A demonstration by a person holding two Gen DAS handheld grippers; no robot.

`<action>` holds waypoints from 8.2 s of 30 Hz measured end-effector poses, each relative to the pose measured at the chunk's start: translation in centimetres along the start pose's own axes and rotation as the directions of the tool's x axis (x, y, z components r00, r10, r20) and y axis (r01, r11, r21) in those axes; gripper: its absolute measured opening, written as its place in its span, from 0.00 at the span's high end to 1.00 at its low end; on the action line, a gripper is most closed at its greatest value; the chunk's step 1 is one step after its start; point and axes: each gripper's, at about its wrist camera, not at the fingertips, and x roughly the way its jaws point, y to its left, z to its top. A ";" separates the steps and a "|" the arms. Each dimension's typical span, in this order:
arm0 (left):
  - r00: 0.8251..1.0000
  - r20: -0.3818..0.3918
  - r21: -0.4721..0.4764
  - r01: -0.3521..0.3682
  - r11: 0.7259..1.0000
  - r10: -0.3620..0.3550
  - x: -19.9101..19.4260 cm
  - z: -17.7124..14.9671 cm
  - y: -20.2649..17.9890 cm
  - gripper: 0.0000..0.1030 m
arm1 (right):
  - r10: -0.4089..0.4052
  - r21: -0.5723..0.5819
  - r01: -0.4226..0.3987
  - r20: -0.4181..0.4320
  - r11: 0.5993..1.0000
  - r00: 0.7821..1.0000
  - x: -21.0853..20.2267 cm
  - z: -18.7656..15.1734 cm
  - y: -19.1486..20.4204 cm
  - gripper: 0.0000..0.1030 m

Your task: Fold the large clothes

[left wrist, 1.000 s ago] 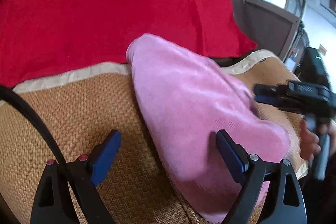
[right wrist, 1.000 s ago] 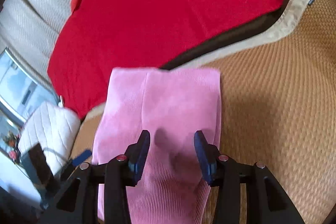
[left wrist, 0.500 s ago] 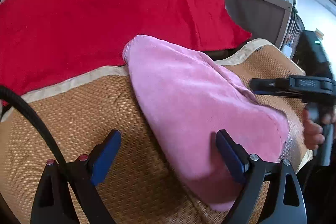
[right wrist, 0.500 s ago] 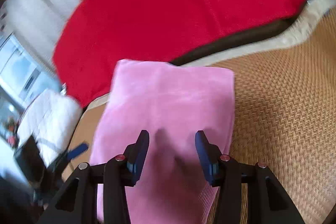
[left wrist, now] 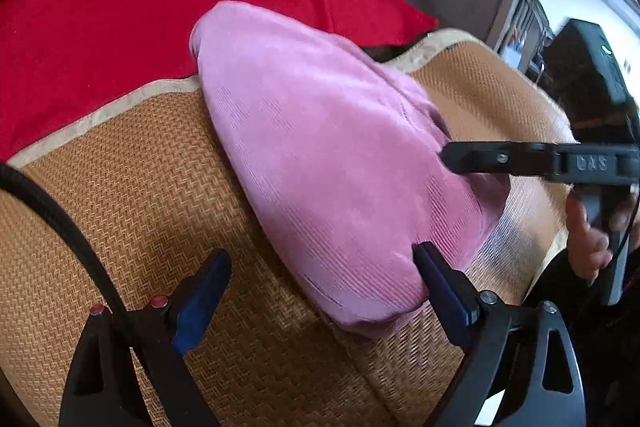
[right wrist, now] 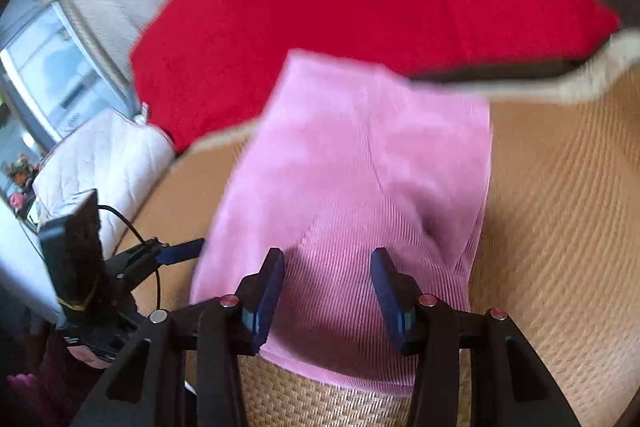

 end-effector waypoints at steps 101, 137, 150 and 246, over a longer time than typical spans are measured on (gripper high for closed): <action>0.906 0.113 -0.358 0.419 0.834 -0.407 5.3 5.5 5.9 0.08 | 0.342 0.297 -0.321 -0.018 0.899 0.940 9.1 5.0 -9.7 0.30; 0.995 0.077 -0.250 0.084 0.964 -0.067 -5.1 4.2 8.1 0.11 | 0.068 0.058 -0.066 -0.030 0.996 0.997 5.6 5.9 2.0 0.35; 0.998 -0.042 -0.259 -0.046 0.965 0.036 -0.9 3.5 8.5 0.10 | -0.024 -0.034 0.021 -0.079 0.999 0.997 11.9 6.6 4.9 0.58; 0.469 0.494 -0.384 -0.637 0.668 0.732 -37.8 0.9 -13.2 0.00 | -0.381 -0.164 0.550 0.561 0.819 0.735 -28.2 -6.9 27.6 0.27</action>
